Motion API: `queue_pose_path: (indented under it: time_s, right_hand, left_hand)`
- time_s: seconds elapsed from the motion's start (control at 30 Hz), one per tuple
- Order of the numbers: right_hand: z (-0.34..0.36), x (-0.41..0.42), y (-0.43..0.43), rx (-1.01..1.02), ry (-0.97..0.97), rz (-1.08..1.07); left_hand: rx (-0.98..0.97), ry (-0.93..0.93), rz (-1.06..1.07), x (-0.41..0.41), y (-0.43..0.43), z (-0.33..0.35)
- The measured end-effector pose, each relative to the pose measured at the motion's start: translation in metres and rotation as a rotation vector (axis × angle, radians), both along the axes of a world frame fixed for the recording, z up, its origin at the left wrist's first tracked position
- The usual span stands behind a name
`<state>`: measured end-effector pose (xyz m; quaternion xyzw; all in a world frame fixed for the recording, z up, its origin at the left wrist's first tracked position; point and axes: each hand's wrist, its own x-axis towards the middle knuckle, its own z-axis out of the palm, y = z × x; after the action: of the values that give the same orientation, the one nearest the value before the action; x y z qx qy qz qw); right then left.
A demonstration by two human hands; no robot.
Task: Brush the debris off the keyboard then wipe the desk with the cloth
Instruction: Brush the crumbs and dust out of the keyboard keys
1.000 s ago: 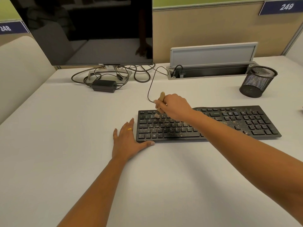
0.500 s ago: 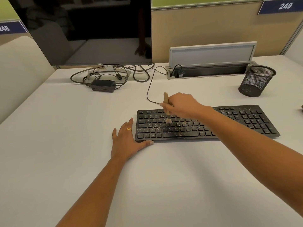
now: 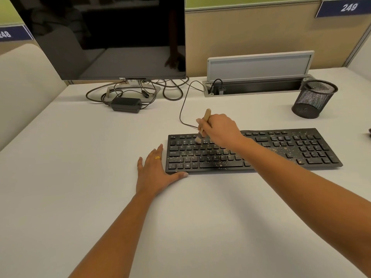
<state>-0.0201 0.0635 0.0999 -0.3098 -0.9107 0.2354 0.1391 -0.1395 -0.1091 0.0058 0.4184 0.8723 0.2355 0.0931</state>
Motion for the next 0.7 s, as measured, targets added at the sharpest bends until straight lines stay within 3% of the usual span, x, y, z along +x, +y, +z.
queue_pose_path:
  time_s: [0.47, 0.6, 0.7]
  right_hand:
    - [-0.009, 0.005, -0.001, 0.014, -0.076, 0.091]
    - [-0.002, 0.006, 0.0, -0.069, -0.054, 0.16]
    - [0.0, 0.011, 0.001, 0.006, -0.165, 0.197]
  left_hand:
    - [-0.01, 0.002, 0.001, 0.0, 0.001, 0.0]
    - [-0.016, 0.004, 0.002, 0.0, 0.0, 0.0]
    - [-0.012, 0.006, 0.003, 0.0, 0.0, 0.0]
